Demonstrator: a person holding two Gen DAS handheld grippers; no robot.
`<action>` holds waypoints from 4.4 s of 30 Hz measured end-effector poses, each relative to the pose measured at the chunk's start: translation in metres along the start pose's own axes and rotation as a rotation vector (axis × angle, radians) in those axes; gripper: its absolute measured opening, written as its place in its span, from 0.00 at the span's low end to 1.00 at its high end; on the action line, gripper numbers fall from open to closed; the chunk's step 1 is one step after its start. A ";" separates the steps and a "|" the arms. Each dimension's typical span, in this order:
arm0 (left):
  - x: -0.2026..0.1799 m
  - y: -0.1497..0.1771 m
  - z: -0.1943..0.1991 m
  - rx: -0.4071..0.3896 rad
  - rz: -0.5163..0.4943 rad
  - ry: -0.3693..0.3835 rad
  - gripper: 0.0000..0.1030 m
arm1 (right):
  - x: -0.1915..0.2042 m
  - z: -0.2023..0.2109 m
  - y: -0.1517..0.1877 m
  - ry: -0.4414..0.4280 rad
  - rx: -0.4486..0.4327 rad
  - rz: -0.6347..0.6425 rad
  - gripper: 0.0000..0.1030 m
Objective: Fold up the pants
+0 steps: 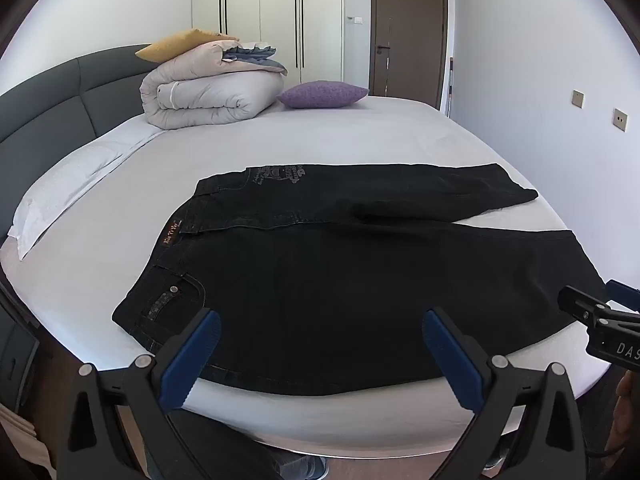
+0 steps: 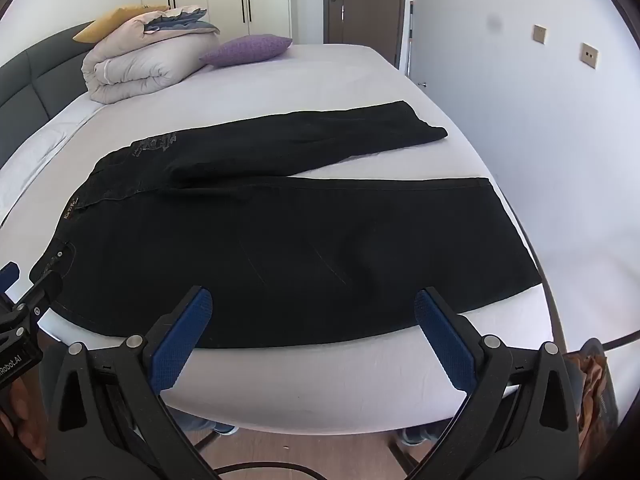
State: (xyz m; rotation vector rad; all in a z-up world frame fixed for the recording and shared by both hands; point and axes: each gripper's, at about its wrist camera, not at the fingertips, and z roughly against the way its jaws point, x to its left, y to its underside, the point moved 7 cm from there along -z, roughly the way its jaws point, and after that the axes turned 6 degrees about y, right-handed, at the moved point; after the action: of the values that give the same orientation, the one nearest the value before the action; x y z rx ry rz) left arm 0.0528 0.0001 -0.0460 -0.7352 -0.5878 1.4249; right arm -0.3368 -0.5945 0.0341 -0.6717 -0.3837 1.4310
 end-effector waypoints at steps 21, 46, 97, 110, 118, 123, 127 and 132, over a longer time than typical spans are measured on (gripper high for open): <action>0.000 0.003 -0.006 -0.001 -0.005 0.004 1.00 | 0.006 -0.005 0.005 -0.007 0.011 0.002 1.00; 0.000 0.002 -0.007 0.003 -0.005 0.004 1.00 | 0.011 -0.008 0.005 -0.011 0.022 -0.001 1.00; -0.009 0.013 -0.007 -0.007 -0.015 -0.004 1.00 | 0.020 -0.011 0.025 -0.020 0.039 -0.002 1.00; 0.027 0.027 -0.052 0.087 0.039 0.044 1.00 | 0.034 -0.038 0.012 -0.204 0.055 0.037 1.00; 0.080 -0.018 -0.103 0.157 0.042 0.007 1.00 | 0.040 -0.076 -0.050 -0.333 0.001 0.080 1.00; 0.120 -0.093 -0.152 0.118 -0.136 -0.108 1.00 | 0.049 -0.111 -0.095 -0.392 -0.031 0.196 1.00; 0.153 -0.168 -0.214 0.111 -0.243 -0.049 0.97 | 0.051 -0.135 -0.124 -0.457 -0.034 0.292 0.99; 0.157 -0.206 -0.294 0.255 -0.433 -0.012 0.96 | 0.046 -0.160 -0.143 -0.515 -0.031 0.369 0.92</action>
State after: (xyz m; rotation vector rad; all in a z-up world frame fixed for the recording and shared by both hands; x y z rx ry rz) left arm 0.4208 0.1277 -0.0940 -0.3677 -0.5239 1.0749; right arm -0.1208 -0.5804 -0.0043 -0.4004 -0.7097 1.9567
